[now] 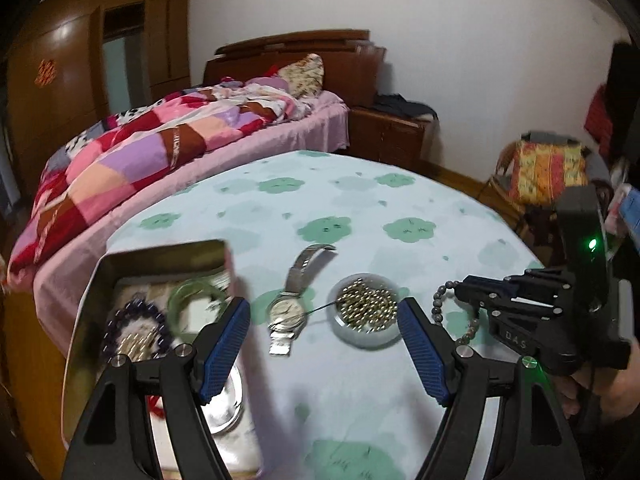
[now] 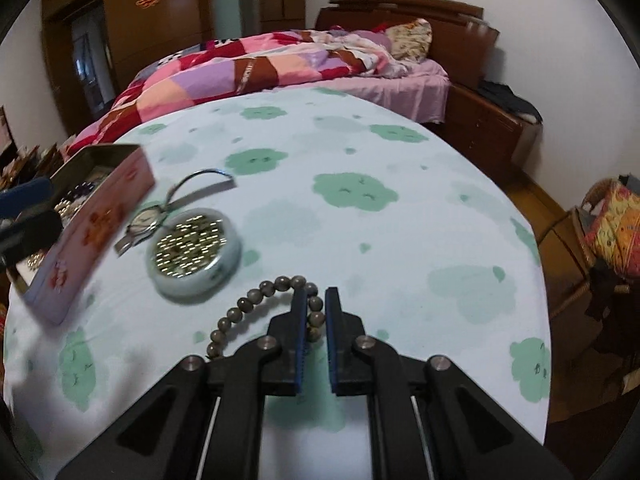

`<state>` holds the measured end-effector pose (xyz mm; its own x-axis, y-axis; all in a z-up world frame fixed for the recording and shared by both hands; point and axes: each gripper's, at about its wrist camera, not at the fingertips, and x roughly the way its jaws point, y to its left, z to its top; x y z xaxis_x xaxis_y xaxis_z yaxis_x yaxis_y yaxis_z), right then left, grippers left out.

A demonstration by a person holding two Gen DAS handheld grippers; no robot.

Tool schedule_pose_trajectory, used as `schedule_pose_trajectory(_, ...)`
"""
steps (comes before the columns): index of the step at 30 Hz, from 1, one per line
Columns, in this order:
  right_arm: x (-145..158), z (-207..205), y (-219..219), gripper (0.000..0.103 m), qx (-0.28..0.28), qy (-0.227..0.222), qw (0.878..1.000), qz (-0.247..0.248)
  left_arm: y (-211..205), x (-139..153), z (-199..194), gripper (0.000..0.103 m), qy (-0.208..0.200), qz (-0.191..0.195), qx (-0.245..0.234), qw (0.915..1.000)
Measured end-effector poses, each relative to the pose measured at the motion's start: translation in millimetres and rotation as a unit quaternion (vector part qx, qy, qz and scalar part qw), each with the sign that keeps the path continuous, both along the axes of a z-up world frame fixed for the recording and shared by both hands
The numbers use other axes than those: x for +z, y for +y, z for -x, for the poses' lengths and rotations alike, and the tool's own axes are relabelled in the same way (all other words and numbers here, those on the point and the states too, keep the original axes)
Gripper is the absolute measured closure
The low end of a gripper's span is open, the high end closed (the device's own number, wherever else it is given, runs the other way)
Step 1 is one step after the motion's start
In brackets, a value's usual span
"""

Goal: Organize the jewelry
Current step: 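Grasp the grey-brown bead bracelet with the right tool while the left tool grasps the gold bead strand, then lift and carry the bracelet and gold strand over the tin box with both tools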

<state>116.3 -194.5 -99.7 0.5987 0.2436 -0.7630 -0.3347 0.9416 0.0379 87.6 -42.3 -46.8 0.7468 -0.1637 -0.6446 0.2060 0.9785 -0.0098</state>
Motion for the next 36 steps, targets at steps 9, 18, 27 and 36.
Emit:
schedule_pose_trajectory(9, -1.3, -1.8, -6.5, 0.092, 0.0, 0.009, 1.0, -0.03, -39.5, -26.6, -36.3, 0.06, 0.055, -0.018, -0.043, 0.9974)
schedule_pose_trajectory(18, -1.0, -0.2, -6.9, 0.092, 0.008, 0.006, 0.999, -0.033, -45.7, -49.6, -51.2, 0.077, 0.095, -0.019, -0.04, 0.9945)
schedule_pose_trajectory(27, -1.7, -1.3, -4.4, 0.092, 0.015, 0.011, 0.999, -0.032, -43.8, -50.0, -50.1, 0.093, 0.091, -0.021, -0.042, 0.9948)
schedule_pose_trajectory(36, -1.6, -1.3, -4.1, 0.092, 0.015, 0.011, 0.999, -0.033, -24.1, -8.6, -28.3, 0.099, 0.047, 0.04, -0.041, 0.9973)
